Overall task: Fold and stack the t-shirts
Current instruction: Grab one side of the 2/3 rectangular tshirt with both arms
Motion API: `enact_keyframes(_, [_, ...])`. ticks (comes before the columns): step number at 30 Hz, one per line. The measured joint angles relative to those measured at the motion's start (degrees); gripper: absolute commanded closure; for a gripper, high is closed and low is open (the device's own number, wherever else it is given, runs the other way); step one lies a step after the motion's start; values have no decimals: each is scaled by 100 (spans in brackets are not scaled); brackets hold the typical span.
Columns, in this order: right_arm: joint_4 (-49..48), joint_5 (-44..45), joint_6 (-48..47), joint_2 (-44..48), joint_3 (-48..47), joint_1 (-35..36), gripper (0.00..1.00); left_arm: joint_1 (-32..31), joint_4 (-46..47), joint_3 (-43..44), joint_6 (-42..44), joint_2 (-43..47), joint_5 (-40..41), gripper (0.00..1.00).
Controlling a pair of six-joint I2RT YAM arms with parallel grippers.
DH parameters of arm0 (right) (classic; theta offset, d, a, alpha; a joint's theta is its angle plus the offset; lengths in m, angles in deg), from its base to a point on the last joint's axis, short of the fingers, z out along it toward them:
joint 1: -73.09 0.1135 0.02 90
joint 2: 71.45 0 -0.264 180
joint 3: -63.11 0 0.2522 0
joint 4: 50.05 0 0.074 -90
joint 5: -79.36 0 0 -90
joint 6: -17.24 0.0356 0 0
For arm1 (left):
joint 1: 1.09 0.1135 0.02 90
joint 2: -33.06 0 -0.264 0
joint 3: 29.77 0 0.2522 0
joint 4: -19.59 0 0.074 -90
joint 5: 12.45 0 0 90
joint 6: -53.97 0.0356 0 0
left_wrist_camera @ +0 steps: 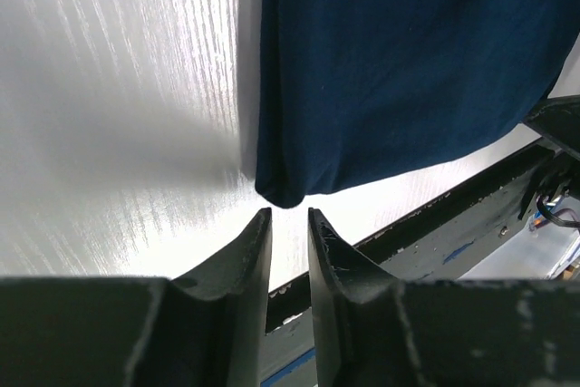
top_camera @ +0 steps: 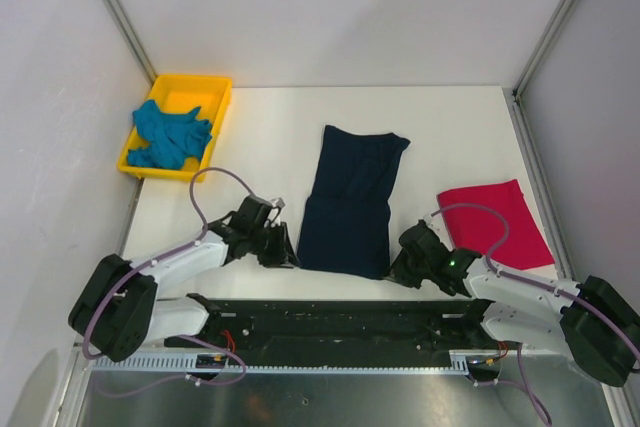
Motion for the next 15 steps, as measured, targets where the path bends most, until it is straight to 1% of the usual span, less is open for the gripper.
enact_keyframes(6, [15, 4, -22, -4, -11, 0, 100, 0, 13, -216, -28, 162, -46, 64])
enact_keyframes(15, [39, 7, -24, -2, -17, 0, 100, 0, 96, -234, -44, 61, -57, 63])
